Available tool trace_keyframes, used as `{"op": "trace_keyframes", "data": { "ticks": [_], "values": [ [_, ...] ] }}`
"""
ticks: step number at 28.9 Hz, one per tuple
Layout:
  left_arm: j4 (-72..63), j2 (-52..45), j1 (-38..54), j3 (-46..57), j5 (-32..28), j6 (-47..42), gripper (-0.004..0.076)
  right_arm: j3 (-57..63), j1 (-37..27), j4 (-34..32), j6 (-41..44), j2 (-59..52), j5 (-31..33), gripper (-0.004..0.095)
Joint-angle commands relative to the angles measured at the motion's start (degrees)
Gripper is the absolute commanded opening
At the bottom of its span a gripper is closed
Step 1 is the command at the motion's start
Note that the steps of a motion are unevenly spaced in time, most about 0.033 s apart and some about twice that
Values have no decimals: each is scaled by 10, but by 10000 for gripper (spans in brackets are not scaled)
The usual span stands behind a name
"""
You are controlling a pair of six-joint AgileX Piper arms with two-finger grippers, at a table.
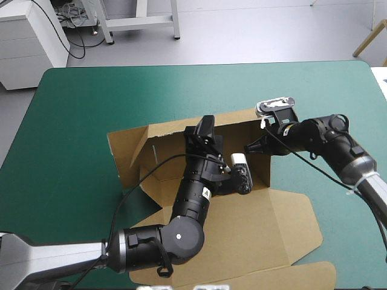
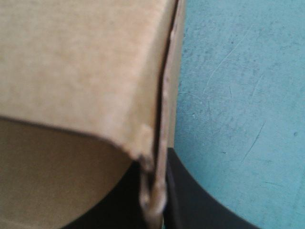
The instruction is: Fold the box
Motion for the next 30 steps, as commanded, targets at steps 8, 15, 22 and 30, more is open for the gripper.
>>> {"op": "trace_keyframes", "data": {
  "ticks": [8,15,22,30],
  "values": [
    [75,-32,12,-20,75,79,103,-217,-80,28,-18,117,194,-19],
    [17,-83,109,-62,-36,71,-4,-267,-87,35,-22,199,224,-20],
    [-183,-115,254,-131,-105,98,-3,-267,-87,37,-22,250,223,-19],
    [-543,-121,485,-213,-92,232,-3,-267,-87,41,-28,255,190,-19]
  ]
}}
